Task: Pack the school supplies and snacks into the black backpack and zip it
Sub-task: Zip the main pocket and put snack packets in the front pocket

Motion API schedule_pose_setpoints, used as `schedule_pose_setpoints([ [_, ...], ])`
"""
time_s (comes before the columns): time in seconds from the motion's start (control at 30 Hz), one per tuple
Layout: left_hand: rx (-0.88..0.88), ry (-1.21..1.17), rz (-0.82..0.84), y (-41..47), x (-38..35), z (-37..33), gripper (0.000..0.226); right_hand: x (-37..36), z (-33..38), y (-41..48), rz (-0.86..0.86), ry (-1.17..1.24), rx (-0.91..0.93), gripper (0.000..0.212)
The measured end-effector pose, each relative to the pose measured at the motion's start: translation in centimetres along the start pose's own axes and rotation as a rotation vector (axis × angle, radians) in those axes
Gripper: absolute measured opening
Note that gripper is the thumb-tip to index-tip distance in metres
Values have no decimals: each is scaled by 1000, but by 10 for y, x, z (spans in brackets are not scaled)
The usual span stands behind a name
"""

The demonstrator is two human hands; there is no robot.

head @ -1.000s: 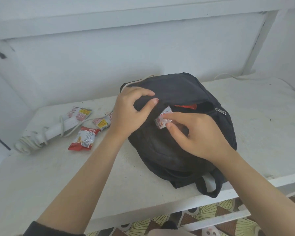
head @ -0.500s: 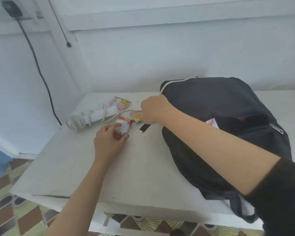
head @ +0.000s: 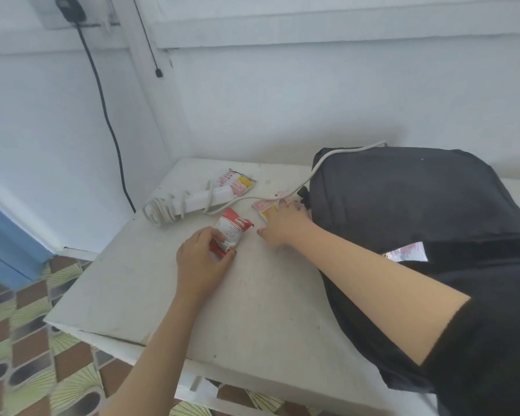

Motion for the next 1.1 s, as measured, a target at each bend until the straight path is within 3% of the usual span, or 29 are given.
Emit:
schedule_pose_setpoints([
  [0.17, 28, -20, 35, -8, 20, 17, 37, -1, 17, -16, 0, 78, 115, 66],
  [0.33, -4, 3, 97, -12, 37, 33, 60, 18, 24, -33, -191, 140, 211, 44],
  [0.4, -8, -4, 126, -13, 40, 36, 57, 20, 27, -34, -202, 26, 214, 59],
  [0.47, 18, -33, 171, -15, 38, 38, 56, 8, 29, -32, -69, -46, 213, 82],
  [0.53, 47, -61, 176, -18, 38, 37, 53, 2, 30, -33, -26, -36, 222, 84],
  [0.63, 69, -124, 153, -25, 39, 29, 47, 13, 32, -39, -171, -69, 272, 56],
  [0.73, 38, -175, 120, -25, 45, 11, 44, 26, 25, -55, -266, 216, 319, 40],
  [0.83, -36, -230, 108, -18, 58, -18, 42, 55, 10, -89, -473, 421, 363, 40],
  [1.1, -302, -273, 222, -6, 49, -133, 45, 102, -66, -189, -841, 265, 125, 43],
])
Point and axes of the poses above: each hand's wrist, its own y-axis towards the middle knuckle, its own x-axis out of the back of the hand, z = x × y, the point moved 8 cm from there along y, towards the middle knuckle, and after that the axes turned 13 degrees about x, right-handed, at the moved point
